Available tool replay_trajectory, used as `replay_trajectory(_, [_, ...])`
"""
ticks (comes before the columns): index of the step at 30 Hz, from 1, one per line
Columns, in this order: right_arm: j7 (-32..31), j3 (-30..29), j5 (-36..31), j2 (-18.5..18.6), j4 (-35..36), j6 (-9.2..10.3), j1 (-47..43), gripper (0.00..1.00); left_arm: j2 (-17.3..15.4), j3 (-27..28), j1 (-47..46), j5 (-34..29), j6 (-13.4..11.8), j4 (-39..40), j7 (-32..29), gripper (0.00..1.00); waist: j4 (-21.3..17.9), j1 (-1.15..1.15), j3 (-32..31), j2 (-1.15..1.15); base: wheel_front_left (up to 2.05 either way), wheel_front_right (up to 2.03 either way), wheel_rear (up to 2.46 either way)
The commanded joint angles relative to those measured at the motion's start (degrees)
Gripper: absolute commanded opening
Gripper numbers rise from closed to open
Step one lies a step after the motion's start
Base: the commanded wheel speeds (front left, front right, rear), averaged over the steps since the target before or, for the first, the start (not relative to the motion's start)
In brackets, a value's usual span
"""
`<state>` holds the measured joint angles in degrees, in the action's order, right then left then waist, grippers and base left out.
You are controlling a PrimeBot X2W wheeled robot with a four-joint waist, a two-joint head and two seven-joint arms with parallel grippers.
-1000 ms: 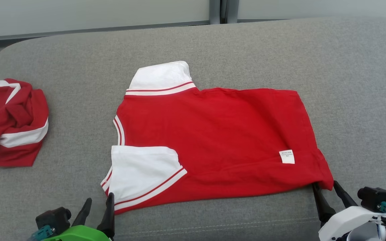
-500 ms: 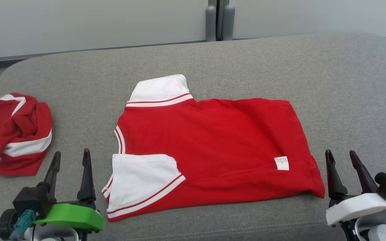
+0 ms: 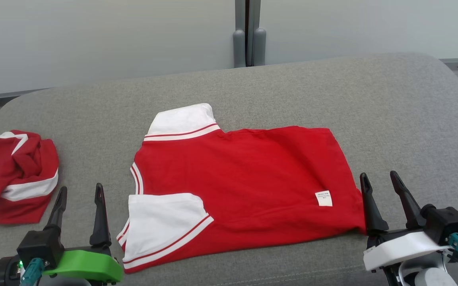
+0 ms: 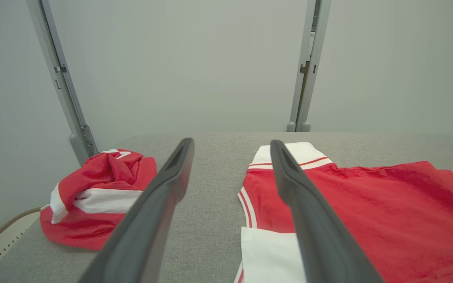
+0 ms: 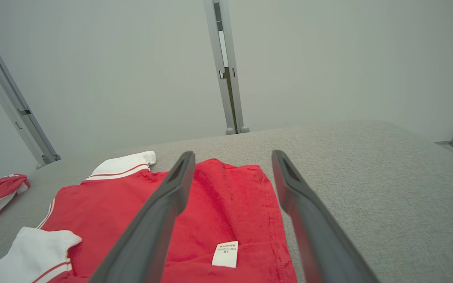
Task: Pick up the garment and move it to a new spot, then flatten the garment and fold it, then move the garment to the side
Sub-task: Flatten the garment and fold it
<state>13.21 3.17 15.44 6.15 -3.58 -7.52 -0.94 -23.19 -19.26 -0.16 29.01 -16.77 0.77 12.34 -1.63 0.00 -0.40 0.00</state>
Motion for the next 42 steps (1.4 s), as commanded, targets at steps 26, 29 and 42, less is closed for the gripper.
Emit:
replay_trajectory(26, [-0.2, 7.9, 8.0, 2.4, -12.4, 0.05, 19.1, 1.00, -1.2, -4.5, -23.1, 6.9, 14.0, -13.4, -15.8, 1.00, -11.8, 0.00, 14.2, 0.00, 0.00, 0.00, 0.00])
replay_trajectory(29, [-0.2, 10.1, 9.8, 3.8, -16.8, 0.04, 24.7, 1.00, -2.0, -4.3, -28.3, 8.8, 16.7, -17.2, -19.4, 1.00, -12.9, 0.00, 17.2, 0.00, 0.00, 0.00, 0.00])
replay_trajectory(42, [-1.7, 23.8, 20.4, 6.9, -32.8, 0.04, 47.9, 1.00, -6.6, -3.8, -51.1, 15.9, 23.3, -30.9, -37.2, 1.00, -14.8, 0.00, 28.5, 0.00, 0.00, 0.00, 0.00])
